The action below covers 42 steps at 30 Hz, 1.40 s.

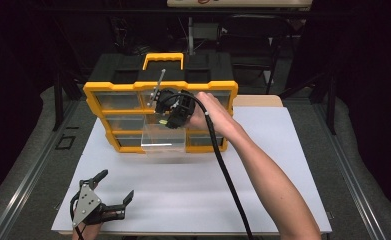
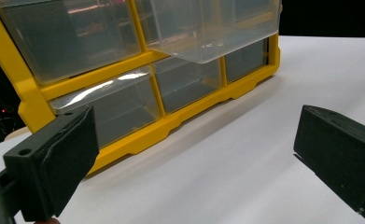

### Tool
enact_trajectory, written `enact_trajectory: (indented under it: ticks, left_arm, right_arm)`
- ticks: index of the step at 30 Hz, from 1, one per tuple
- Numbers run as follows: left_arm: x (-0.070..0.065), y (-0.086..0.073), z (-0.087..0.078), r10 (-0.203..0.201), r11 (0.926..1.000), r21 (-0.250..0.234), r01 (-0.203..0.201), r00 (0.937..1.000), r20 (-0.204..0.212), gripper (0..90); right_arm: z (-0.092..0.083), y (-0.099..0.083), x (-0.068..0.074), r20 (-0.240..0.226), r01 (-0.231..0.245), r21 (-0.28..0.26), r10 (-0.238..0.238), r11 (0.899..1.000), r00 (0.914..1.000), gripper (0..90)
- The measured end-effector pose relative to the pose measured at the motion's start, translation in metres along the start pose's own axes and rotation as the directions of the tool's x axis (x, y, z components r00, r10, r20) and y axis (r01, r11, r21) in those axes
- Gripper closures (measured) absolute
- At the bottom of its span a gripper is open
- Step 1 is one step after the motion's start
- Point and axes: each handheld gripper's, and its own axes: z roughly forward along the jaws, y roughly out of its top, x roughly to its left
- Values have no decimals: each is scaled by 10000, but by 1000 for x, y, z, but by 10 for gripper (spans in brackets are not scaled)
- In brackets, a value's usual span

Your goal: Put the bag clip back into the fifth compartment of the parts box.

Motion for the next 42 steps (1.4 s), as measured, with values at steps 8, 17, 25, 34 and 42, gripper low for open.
enact_trajectory:
  ticks: [8, 17, 25, 34, 42]
  left_arm:
    - [0, 0, 0, 7, 10000, 2, -7, 10000, -32, 0]
    - [0, 0, 0, 1, 10000, -7, -1, 10000, -30, 0]
    - [0, 0, 0, -9, 10000, -4, 9, 10000, 3, 0]
    - [0, 0, 0, 3, 10000, -5, -3, 10000, -5, 0]
    - [-1, 0, 1, 8, 10000, 18, -8, 10000, 18, 0]
  right_arm:
    - [13, -1, 3, -182, 11, 178, -8, 9998, 9998, 801]
    - [27, -2, 6, -357, -54, 287, 65, 9996, 9993, 766]
    - [14, -11, 1, -180, -846, -485, 838, 9952, 9963, 415]
    - [-6, -39, 4, 23, -1312, -872, 1319, 9875, 9913, 132]
    - [-18, -83, 8, 494, -1765, -1173, 1832, 9773, 9818, 33]
